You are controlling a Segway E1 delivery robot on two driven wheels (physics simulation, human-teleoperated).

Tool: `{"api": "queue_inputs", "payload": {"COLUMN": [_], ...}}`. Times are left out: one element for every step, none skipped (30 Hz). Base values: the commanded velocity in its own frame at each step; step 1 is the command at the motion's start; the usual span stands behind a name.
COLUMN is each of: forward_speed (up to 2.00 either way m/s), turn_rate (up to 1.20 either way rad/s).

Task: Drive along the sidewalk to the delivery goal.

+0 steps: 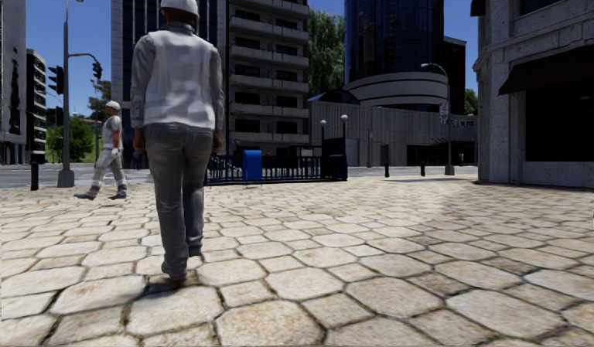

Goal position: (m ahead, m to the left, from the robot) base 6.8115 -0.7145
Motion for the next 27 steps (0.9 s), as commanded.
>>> {"api": "queue_inputs", "payload": {"forward_speed": [1.57,1.57,1.57,1.57,1.57,1.57,1.57,1.57,1.57,1.57,1.57,1.57,1.57,1.57,1.57,1.57,1.57,1.57,1.57,1.57,1.57,1.57,1.57,1.57,1.57,1.57,1.57], "turn_rate": [-0.31,-0.31,-0.31,-0.31,-0.31,-0.31,-0.31,-0.31,-0.31,-0.31,-0.31,-0.31,-0.31,-0.31,-0.31,-0.31,-0.31,-0.31,-0.31,-0.31,-0.31,-0.31,-0.12,0.0,0.0,0.0,0.0]}}
